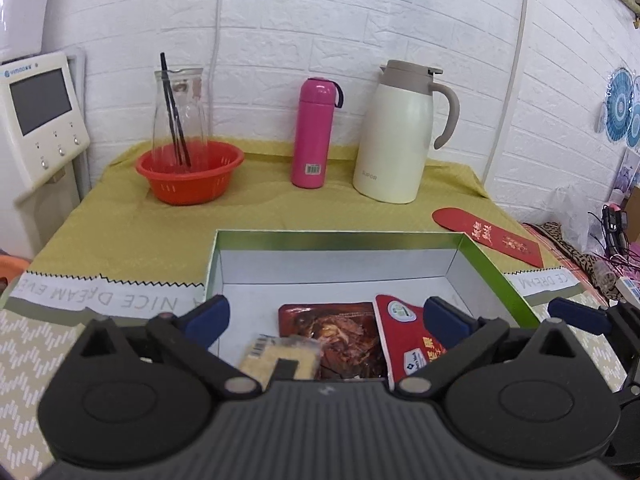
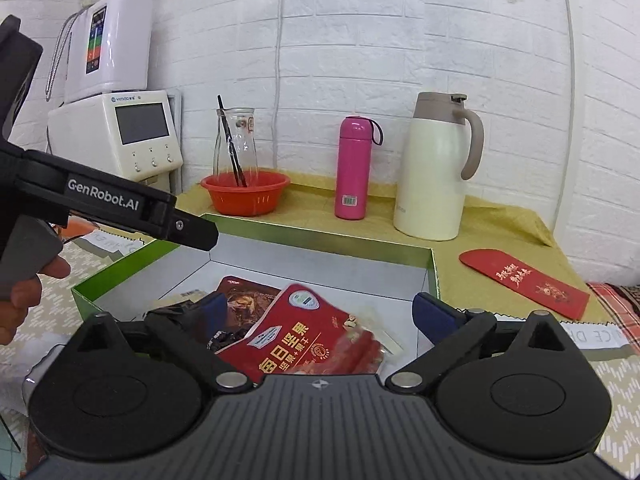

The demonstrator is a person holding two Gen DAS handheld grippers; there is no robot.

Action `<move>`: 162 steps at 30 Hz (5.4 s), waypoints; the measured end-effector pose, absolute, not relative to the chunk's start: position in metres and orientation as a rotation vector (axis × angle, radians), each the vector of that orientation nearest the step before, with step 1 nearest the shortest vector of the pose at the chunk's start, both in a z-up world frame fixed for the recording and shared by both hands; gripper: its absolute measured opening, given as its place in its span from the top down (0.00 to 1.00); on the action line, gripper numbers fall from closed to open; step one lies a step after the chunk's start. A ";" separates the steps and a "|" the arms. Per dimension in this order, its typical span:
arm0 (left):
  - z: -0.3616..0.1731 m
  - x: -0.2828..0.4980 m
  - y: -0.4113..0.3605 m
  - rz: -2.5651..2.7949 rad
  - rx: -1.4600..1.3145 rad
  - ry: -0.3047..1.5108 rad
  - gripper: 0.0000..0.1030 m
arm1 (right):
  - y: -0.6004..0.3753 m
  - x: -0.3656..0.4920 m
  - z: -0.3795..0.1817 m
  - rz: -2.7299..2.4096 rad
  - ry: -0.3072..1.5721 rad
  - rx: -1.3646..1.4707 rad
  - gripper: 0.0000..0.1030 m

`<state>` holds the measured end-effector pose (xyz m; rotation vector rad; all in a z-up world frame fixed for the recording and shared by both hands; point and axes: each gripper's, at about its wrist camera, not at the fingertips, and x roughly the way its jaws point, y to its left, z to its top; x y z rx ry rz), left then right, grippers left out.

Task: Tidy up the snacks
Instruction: 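Place the cracker pack with the left gripper while the right gripper places the sausages in the box, then move the right gripper to the pink-striped nut bag and grasp it, then carry the nut bag with the right gripper into the green box and release, then grasp the brown chocolate ball with the left gripper while the right gripper grasps the yellow candy cup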

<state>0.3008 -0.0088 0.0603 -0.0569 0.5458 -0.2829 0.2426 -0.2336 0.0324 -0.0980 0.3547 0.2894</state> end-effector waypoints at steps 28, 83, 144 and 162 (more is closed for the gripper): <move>0.078 0.135 -0.006 -0.351 0.078 0.549 0.00 | -0.237 0.097 0.063 0.249 0.312 -0.276 0.00; -0.008 0.116 -0.095 -0.772 -0.054 0.810 0.43 | -0.278 0.041 -0.021 0.300 0.601 0.059 0.03; 0.045 0.277 -0.046 -0.408 -0.244 0.593 0.07 | -0.249 0.208 0.021 0.267 0.360 -0.101 0.00; 0.061 0.214 -0.031 -0.414 -0.182 0.599 0.07 | -0.243 0.150 0.045 0.286 0.317 -0.092 0.00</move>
